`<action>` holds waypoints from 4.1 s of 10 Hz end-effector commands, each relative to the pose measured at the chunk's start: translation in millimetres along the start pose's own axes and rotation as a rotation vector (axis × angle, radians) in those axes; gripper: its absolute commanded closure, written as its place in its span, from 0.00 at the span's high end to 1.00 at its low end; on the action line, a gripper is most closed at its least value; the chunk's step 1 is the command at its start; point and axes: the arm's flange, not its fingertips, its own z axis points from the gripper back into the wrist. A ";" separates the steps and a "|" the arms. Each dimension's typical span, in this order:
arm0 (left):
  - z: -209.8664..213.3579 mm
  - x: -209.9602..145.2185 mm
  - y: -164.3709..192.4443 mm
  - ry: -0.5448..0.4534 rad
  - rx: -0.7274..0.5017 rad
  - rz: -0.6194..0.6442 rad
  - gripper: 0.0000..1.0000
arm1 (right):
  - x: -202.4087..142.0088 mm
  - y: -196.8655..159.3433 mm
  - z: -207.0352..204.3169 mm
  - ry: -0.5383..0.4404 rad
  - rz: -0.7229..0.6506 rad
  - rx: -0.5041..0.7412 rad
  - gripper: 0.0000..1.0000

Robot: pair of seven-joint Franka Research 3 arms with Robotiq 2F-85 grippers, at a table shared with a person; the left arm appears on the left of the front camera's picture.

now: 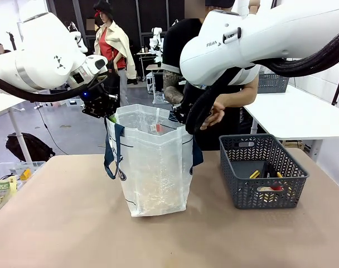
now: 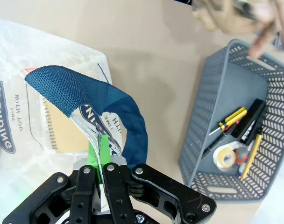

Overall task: Transfer purchased items from the store into the shopping bag.
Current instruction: Move the Reusable shopping bag to the right side of the table.

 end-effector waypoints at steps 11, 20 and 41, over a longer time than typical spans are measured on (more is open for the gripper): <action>3.0 -3.4 2.3 -0.007 0.002 0.016 0.00 | -4.2 -2.7 0.3 -0.002 -0.017 0.010 0.00; 3.0 -3.4 2.3 -0.007 0.002 0.016 0.00 | -4.2 -2.7 0.3 -0.002 -0.017 0.010 0.00; 3.0 -3.4 2.3 -0.007 0.002 0.016 0.00 | -4.2 -2.7 0.3 -0.002 -0.017 0.010 0.00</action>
